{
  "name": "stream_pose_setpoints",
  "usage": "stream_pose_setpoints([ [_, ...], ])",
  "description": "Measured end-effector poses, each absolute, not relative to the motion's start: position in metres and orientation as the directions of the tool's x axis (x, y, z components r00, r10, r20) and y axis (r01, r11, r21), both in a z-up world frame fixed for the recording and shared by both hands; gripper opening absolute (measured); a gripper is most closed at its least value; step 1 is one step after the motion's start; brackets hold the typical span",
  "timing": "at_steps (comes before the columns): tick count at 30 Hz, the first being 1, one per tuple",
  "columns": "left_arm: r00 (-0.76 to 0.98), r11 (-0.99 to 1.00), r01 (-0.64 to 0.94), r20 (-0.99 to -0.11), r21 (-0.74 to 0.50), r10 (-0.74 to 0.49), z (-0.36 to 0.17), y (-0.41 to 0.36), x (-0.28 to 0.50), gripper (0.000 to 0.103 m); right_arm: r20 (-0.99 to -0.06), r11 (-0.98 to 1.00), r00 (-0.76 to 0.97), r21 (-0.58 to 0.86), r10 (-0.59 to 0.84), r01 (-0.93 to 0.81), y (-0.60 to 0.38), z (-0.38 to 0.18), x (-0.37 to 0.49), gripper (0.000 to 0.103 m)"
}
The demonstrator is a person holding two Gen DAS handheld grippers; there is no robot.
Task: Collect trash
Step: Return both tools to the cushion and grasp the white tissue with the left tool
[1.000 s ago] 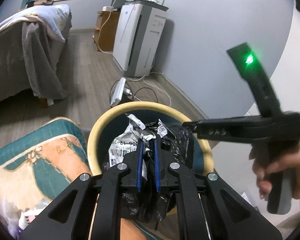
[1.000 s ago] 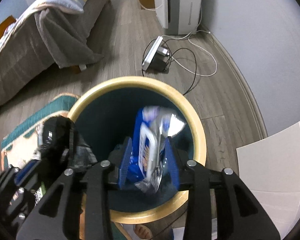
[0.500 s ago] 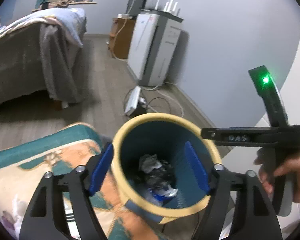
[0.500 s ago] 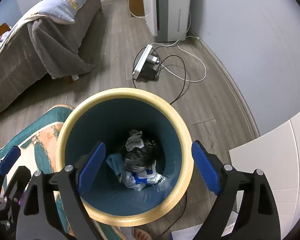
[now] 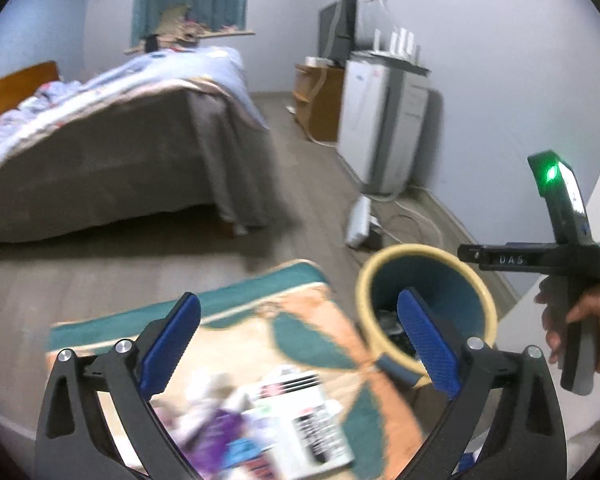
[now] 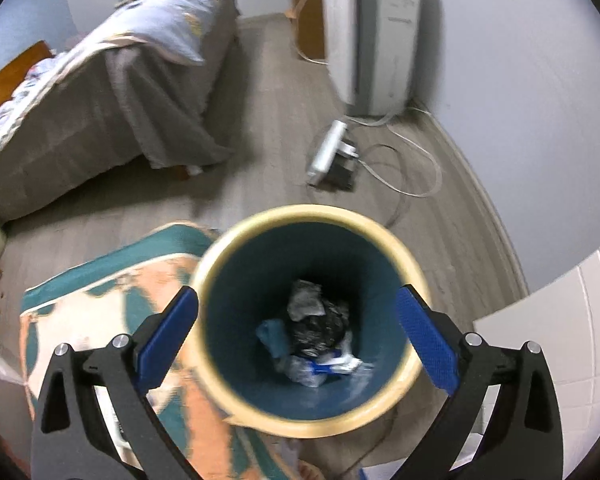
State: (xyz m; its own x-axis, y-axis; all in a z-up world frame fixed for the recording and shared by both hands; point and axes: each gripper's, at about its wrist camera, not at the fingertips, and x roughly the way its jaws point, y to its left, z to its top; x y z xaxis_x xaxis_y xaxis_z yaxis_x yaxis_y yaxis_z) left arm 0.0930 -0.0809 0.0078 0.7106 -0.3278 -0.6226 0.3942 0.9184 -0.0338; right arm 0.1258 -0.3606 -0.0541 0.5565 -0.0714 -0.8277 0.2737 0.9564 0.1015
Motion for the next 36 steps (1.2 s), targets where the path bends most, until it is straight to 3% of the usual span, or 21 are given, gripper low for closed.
stream_pose_setpoints([
  [8, 0.78, 0.976, 0.216, -0.6, -0.01, -0.179, 0.02, 0.015, 0.062, 0.098, -0.812, 0.989, 0.583, 0.097, 0.014, 0.111, -0.274, -0.042, 0.13, 0.097],
  [13, 0.727, 0.988, 0.149, -0.673, -0.039, -0.136, -0.009, 0.045, 0.067, 0.098, -0.843, 0.992, 0.534, 0.114, 0.068, 0.052, -0.229, -0.057, 0.133, 0.097],
  [17, 0.709, 0.992, 0.128, -0.7, 0.004, -0.089, -0.023, 0.061, 0.068, 0.098, -0.873, 0.996, 0.483, 0.092, 0.071, 0.019, -0.198, -0.075, 0.136, 0.097],
  [26, 0.617, 0.999, 0.036, -0.785, -0.035, -0.05, -0.066, 0.119, 0.077, 0.098, -0.922, 0.999, 0.384, 0.043, 0.053, -0.034, -0.154, -0.115, 0.134, 0.097],
  [29, 0.59, 0.997, 0.026, -0.804, -0.069, -0.071, -0.079, 0.126, 0.081, 0.098, -0.932, 0.999, 0.361, 0.021, 0.034, -0.04, -0.151, -0.125, 0.136, 0.097],
  [36, 0.491, 0.994, 0.103, -0.871, 0.043, -0.013, -0.117, 0.112, 0.093, 0.098, -0.955, 0.999, 0.297, 0.018, 0.03, -0.042, -0.146, -0.15, 0.142, 0.097],
])
